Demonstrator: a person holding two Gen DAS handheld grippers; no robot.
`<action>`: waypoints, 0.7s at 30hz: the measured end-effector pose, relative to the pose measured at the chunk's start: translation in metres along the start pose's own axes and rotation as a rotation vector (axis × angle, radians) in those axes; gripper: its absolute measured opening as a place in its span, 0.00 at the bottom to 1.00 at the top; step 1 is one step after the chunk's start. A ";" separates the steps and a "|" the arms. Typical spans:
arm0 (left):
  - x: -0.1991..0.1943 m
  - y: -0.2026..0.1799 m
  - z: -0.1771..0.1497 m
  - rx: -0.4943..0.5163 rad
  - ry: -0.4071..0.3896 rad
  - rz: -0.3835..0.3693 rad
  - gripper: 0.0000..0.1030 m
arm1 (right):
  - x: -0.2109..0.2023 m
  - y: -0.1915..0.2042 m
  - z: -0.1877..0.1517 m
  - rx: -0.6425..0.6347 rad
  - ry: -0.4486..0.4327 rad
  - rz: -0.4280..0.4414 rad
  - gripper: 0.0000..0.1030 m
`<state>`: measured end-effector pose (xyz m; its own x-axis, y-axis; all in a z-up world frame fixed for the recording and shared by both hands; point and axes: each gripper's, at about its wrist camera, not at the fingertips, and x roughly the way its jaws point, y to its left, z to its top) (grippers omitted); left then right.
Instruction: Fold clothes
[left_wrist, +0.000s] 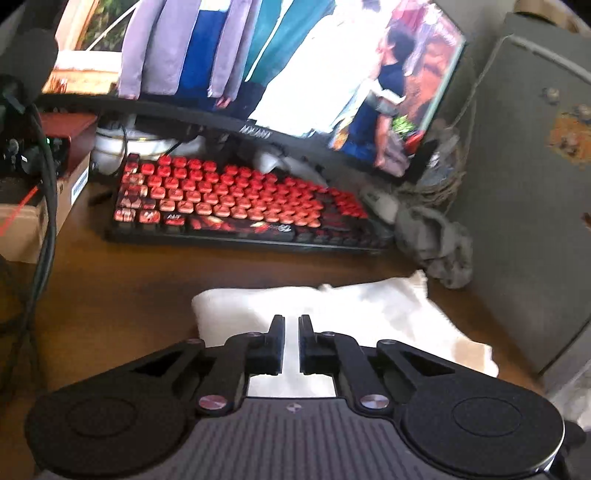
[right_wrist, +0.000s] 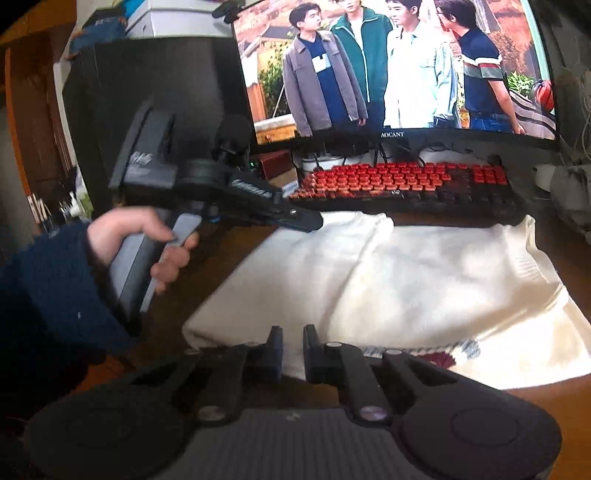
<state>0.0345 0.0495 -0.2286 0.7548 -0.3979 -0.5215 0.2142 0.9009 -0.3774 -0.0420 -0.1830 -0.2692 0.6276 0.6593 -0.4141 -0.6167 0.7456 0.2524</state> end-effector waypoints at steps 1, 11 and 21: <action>-0.006 -0.005 -0.002 0.009 0.001 -0.015 0.05 | 0.002 0.000 0.007 -0.005 -0.019 0.003 0.13; -0.035 -0.031 -0.058 0.096 0.044 -0.062 0.06 | 0.047 -0.016 0.018 -0.053 0.025 -0.038 0.13; -0.046 -0.035 -0.070 0.173 0.022 -0.063 0.09 | 0.023 -0.021 0.027 -0.032 0.021 -0.035 0.19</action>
<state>-0.0506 0.0240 -0.2448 0.7235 -0.4564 -0.5179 0.3653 0.8897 -0.2737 -0.0020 -0.1809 -0.2601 0.6388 0.6307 -0.4406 -0.6101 0.7642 0.2094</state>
